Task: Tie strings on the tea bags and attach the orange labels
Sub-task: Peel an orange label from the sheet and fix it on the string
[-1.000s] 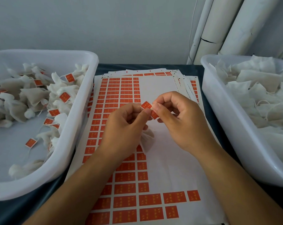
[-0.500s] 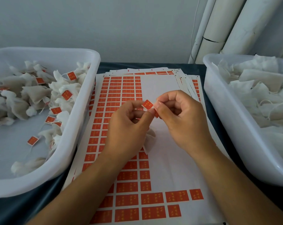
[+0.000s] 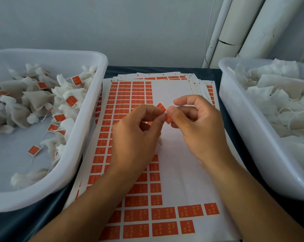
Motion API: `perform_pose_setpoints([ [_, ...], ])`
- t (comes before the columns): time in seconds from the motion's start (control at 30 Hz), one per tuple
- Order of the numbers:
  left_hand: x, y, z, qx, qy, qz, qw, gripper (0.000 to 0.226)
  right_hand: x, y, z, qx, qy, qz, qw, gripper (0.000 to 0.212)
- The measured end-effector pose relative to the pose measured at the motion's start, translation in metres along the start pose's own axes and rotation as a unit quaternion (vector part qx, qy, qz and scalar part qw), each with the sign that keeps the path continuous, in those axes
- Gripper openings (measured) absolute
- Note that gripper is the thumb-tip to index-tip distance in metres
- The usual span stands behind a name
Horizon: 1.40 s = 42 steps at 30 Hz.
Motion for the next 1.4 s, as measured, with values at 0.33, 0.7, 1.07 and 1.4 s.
perform_pose_setpoints([
  [0.33, -0.003, -0.003, 0.000, 0.009, -0.003, -0.056, 0.998, 0.019, -0.003, -0.001, 0.001, 0.063, -0.004, 0.080, 0.995, 0.019],
  [0.7, 0.000, 0.001, 0.000, -0.038, 0.021, -0.057, 0.997, 0.003, -0.005, 0.008, 0.001, -0.054, 0.021, -0.037, 0.998, 0.023],
  [1.07, -0.002, 0.003, 0.001, -0.055, 0.059, -0.107, 0.991, 0.009, -0.002, 0.002, 0.003, -0.008, 0.141, -0.039, 0.989, 0.028],
  [1.4, 0.002, 0.000, -0.002, -0.042, 0.115, -0.121, 0.985, 0.015, 0.000, 0.013, 0.000, -0.058, 0.076, -0.069, 0.993, 0.012],
])
Point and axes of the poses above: each hand's wrist, its own z-axis towards the middle knuckle, its own x-axis out of the palm, y = z × x, the point moved 3 cm from there along z, towards the middle knuckle, and after that the axes turned 9 degrees about z, right-handed, at the moved point
